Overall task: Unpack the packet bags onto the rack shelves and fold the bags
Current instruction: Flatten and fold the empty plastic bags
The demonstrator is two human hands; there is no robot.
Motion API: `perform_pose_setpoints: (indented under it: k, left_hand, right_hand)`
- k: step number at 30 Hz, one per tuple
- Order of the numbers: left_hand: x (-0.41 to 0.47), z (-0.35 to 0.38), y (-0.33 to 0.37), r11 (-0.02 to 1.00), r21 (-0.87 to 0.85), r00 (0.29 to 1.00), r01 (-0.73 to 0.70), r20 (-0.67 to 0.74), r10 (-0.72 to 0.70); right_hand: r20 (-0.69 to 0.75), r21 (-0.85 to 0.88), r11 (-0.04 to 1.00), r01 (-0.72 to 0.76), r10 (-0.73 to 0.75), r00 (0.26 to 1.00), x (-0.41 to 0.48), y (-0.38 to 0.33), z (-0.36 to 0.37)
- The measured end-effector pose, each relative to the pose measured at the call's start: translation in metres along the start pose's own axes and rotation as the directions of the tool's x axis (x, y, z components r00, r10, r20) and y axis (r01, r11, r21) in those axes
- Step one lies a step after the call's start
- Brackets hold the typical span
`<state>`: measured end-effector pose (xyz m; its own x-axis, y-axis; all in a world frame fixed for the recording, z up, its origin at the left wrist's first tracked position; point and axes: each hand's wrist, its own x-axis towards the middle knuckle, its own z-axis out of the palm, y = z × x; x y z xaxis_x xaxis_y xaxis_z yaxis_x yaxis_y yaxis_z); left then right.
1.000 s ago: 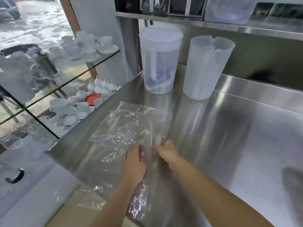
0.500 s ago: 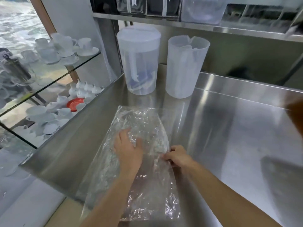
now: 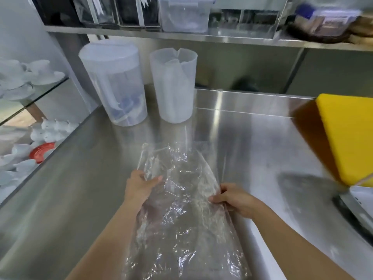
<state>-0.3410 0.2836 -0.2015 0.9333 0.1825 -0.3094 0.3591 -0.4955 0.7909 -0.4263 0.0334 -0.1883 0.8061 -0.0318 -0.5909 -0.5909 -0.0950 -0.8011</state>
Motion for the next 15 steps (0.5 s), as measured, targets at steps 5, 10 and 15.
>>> perform_pose_setpoints:
  k: [5, 10, 15]
  left_hand:
    - [0.006, 0.014, 0.004, 0.981, 0.193, 1.000, -0.001, 0.018, -0.003]
    - [0.001, 0.019, 0.010, 0.931, 0.365, 0.997, 0.022, -0.077, 0.007]
    - [0.008, 0.012, 0.010, 0.991, 0.136, 0.995, 0.009, 0.102, -0.023]
  right_hand:
    - [-0.018, 0.009, 1.000, 0.013, -0.013, 1.000, -0.012, 0.009, -0.013]
    - [-0.072, 0.027, 1.000, -0.010, 0.012, 0.997, -0.015, 0.013, -0.020]
    - [-0.206, -0.177, 0.983, -0.037, 0.000, 0.979, -0.017, 0.008, -0.031]
